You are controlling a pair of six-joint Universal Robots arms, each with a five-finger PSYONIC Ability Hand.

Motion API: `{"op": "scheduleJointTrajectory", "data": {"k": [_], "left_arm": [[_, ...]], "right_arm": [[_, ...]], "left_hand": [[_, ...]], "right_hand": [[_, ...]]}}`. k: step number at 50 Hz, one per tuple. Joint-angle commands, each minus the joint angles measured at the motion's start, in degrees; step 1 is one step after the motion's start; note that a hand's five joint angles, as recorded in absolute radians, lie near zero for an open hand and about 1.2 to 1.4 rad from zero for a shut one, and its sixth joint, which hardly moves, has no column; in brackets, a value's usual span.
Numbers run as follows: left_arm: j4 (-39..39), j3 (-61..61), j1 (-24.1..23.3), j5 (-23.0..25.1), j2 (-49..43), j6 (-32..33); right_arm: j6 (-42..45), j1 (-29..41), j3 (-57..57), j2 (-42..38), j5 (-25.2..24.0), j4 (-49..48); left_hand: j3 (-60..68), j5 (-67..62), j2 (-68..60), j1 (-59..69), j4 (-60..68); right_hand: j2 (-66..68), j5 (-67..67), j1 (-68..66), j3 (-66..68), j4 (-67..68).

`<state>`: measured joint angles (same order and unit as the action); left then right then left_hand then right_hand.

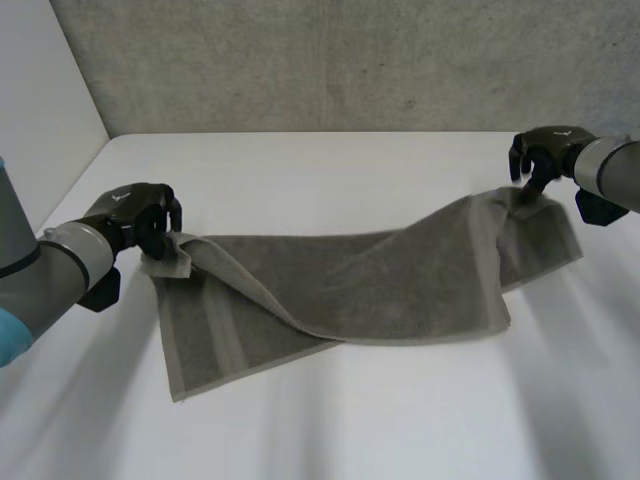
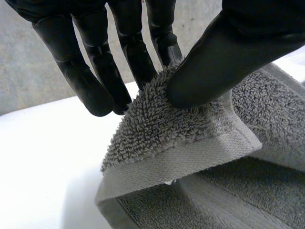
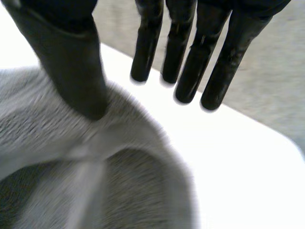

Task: Fold the towel.

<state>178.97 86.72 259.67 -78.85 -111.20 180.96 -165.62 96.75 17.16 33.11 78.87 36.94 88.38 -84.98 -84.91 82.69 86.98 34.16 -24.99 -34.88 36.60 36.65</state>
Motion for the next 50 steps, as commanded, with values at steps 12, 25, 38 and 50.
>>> {"op": "scheduleJointTrajectory", "data": {"k": [12,25,38,50], "left_arm": [[0.15,-0.59,0.49,-0.34,-0.86,0.09],[0.06,0.38,0.31,-0.25,-0.51,0.18],[0.15,0.64,-0.13,-0.25,-0.33,0.27],[0.24,1.61,-0.21,-0.16,0.99,0.27]], "right_arm": [[5.29,3.62,35.51,19.32,-3.46,-12.66],[9.09,3.53,73.63,37.64,-4.43,-28.33],[10.84,3.00,88.84,40.11,-4.00,-47.66],[15.33,2.91,85.15,31.67,-2.94,-48.54]], "left_hand": [[-8.38,14.98,4.91,-2.69,-6.98],[-8.38,14.98,4.91,-2.69,-6.98],[-8.38,14.98,4.91,-2.69,-6.98],[-8.38,14.98,4.91,-2.69,-6.98]], "right_hand": [[-24.16,24.99,24.88,-26.60,-26.65],[-19.37,20.20,20.08,-21.81,-21.86],[-18.37,19.20,19.08,-20.81,-20.86],[-5.58,6.40,6.29,-8.02,-8.07]]}}
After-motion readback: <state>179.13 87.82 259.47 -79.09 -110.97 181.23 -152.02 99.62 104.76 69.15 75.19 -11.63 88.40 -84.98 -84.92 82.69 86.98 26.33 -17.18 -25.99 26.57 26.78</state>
